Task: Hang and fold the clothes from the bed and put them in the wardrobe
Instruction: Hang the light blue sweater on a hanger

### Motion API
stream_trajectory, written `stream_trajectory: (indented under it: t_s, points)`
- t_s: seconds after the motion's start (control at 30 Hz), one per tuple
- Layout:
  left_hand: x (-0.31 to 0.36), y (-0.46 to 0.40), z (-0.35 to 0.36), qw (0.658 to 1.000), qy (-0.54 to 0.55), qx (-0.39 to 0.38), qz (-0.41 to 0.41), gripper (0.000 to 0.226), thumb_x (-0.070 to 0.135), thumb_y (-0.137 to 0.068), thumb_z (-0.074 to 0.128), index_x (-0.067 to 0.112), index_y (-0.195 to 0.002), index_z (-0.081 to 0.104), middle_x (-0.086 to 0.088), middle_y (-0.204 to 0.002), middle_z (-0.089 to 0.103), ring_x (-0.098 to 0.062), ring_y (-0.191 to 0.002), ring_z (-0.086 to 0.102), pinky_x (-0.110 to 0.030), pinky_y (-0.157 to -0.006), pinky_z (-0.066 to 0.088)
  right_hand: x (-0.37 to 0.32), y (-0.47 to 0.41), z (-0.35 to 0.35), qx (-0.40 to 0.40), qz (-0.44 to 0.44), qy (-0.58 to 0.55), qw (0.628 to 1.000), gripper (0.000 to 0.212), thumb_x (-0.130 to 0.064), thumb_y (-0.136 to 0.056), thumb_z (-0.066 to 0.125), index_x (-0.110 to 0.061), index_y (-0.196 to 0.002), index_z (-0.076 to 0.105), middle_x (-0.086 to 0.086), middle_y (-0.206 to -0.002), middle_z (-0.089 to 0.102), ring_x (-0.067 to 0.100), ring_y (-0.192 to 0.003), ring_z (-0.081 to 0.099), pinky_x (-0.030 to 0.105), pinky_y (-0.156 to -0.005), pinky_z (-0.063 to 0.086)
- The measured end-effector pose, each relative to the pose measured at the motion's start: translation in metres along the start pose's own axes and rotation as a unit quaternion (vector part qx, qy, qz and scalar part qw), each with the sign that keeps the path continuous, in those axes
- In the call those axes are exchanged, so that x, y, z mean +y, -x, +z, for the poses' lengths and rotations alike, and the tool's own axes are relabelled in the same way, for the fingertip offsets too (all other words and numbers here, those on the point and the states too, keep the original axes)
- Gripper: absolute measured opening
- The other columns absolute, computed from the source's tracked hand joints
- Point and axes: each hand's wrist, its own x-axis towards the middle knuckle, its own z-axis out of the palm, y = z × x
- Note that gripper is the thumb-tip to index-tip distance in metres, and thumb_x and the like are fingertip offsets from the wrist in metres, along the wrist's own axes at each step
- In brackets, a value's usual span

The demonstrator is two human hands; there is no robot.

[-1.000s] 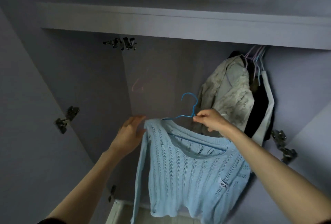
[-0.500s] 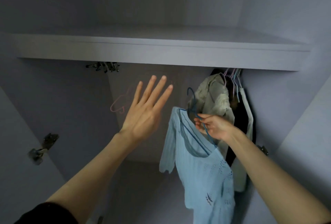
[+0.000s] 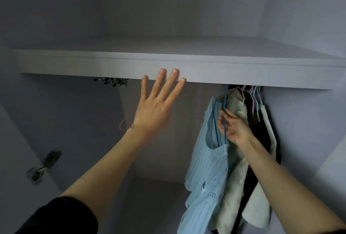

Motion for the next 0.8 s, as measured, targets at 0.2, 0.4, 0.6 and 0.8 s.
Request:
stream_trajectory:
  t_s: [0.2,0.4,0.6,0.8]
  points:
    - [-0.001,-0.001,0.013,0.998,-0.049,0.032,0.007,0.107,0.003,-0.066,0.067,0.018,-0.149,0.002,-0.006,-0.154,-0.001,-0.031,-0.143,-0.002,-0.063,-0.108,0.001,-0.022,-0.023,0.010,0.001,-0.027,-0.065,0.998,0.026,0.002,-0.099,0.034,-0.012,-0.098,0.056,-0.001,-0.068,0.070,0.011,-0.072,0.062,0.013,-0.050,0.052]
    - [-0.003,-0.003,0.018,0.997,-0.065,0.036,0.001,0.110,0.004,-0.065,0.067,0.019,-0.151,0.000,-0.003,-0.155,-0.009,-0.030,-0.143,-0.007,-0.064,-0.108,0.000,-0.039,-0.039,0.012,-0.031,-0.043,-0.057,0.997,0.028,0.000,-0.100,0.031,-0.012,-0.098,0.056,-0.004,-0.066,0.071,0.004,-0.058,0.067,0.013,-0.054,0.053]
    - [-0.002,-0.003,0.022,0.997,-0.070,0.043,-0.006,0.110,0.006,-0.066,0.066,0.020,-0.150,-0.003,-0.004,-0.157,-0.005,-0.032,-0.144,-0.006,-0.062,-0.111,-0.001,-0.053,-0.041,0.008,-0.047,-0.062,-0.069,0.995,0.030,-0.003,-0.101,0.032,-0.015,-0.100,0.059,-0.005,-0.077,0.072,0.006,-0.070,0.068,0.013,-0.059,0.054]
    - [-0.001,-0.001,0.022,0.997,-0.070,0.036,-0.012,0.112,0.007,-0.066,0.067,0.020,-0.150,-0.005,-0.005,-0.157,-0.006,-0.032,-0.144,-0.006,-0.062,-0.111,-0.001,-0.063,-0.056,0.010,0.023,-0.088,-0.047,0.995,0.029,-0.002,-0.101,0.032,-0.018,-0.090,0.053,-0.003,-0.094,0.057,0.006,-0.080,0.053,0.011,-0.058,0.050]
